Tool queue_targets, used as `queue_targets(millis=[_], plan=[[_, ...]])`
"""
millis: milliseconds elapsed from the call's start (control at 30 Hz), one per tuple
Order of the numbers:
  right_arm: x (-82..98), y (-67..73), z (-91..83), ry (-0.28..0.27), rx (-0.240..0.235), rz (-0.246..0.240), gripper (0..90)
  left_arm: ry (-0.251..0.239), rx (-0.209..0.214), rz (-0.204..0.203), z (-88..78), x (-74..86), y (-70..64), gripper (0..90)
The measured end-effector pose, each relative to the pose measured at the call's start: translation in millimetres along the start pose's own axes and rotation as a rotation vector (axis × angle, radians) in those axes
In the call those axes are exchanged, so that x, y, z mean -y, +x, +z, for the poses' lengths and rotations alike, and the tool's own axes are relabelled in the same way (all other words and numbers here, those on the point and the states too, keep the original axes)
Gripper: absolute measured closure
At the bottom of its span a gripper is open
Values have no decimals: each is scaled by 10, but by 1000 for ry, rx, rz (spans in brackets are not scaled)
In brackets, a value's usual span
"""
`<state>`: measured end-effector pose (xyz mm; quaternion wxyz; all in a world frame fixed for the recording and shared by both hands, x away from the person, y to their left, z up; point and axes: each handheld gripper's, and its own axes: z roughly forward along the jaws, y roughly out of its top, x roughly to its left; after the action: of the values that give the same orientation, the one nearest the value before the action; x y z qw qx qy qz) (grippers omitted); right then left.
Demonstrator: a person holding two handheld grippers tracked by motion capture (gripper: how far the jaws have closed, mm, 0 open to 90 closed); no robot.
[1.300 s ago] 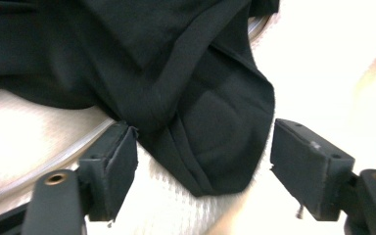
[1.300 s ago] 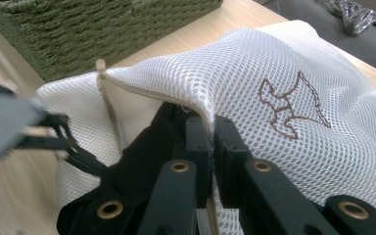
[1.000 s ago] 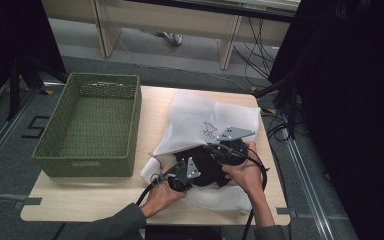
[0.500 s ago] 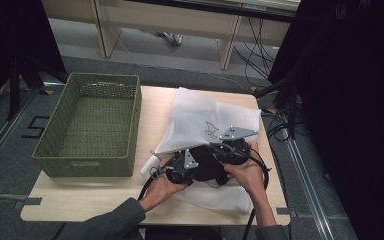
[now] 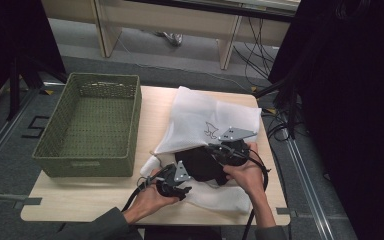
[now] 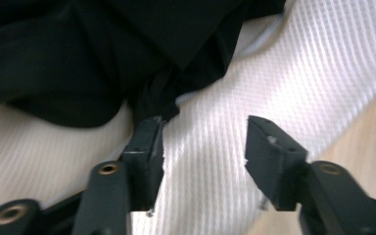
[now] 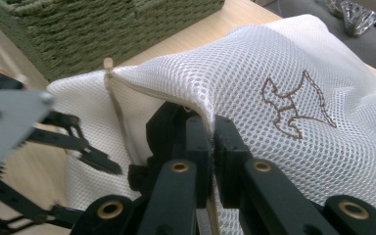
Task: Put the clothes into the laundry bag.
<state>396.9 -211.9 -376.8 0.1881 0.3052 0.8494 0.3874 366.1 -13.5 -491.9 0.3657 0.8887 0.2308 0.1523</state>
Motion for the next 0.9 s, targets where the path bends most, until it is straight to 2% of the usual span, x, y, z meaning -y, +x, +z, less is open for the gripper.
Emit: queue_targets(millis=[67, 167, 233, 267, 333, 367, 400, 433, 467, 500, 533, 567, 633, 700, 733, 767, 800, 833, 867, 900], plan=[[0, 16, -23, 4, -3, 9, 873, -14, 2, -4, 82, -46, -14, 590], [-2, 18, -55, -4, 1, 12, 873, -26, -6, 18, 228, -106, -29, 707], [-3, 12, -56, -5, -9, 12, 873, -18, -28, 49, 332, -137, -35, 795], [-3, 11, -57, -7, -8, 6, 873, -14, -34, 50, 386, -153, -27, 826], [-2, 11, -55, -6, -4, 12, 873, -19, -47, 11, 478, -187, -1, 865], [-3, 10, -56, -6, 2, 12, 873, -26, -65, 20, 517, -212, 27, 874], [-4, 9, -57, -9, 5, 11, 873, -38, -80, 8, 554, -235, 40, 883], [-5, 12, -53, -4, -7, 18, 873, -26, -98, -18, 566, -256, 49, 886], [-6, 7, -52, -5, -6, 21, 873, -45, -104, -39, 596, -288, 59, 888], [-9, -1, -51, -9, -8, 15, 873, -45, -105, -37, 608, -306, 66, 888], [-12, -2, -51, -9, -11, 12, 873, -46, -138, -17, 621, -331, 80, 887], [-15, 1, -53, -8, -14, 21, 873, -48, -144, 11, 653, -351, 108, 887], [-26, -3, -53, -10, -7, 16, 873, -44, -146, -6, 682, -366, 105, 882], [-30, 12, -67, -9, 0, 24, 873, -41, -125, 5, 651, -357, 102, 847], [-32, -6, -66, -12, -9, 4, 873, -38, -112, -1, 623, -348, 94, 821], [-29, -13, -70, -14, -10, 4, 873, -39, -70, -63, 597, -327, 55, 794], [-26, -13, -76, -12, -8, 24, 873, -36, -56, -50, 548, -315, 49, 770], [-23, -27, -79, -17, -9, 11, 873, -30, -25, -18, 496, -306, 52, 739], [-19, -24, -89, -12, -7, 28, 873, -26, -25, -23, 445, -290, 41, 700], [-15, -34, -93, -13, -6, 19, 873, -17, -25, -8, 389, -277, 48, 664]])
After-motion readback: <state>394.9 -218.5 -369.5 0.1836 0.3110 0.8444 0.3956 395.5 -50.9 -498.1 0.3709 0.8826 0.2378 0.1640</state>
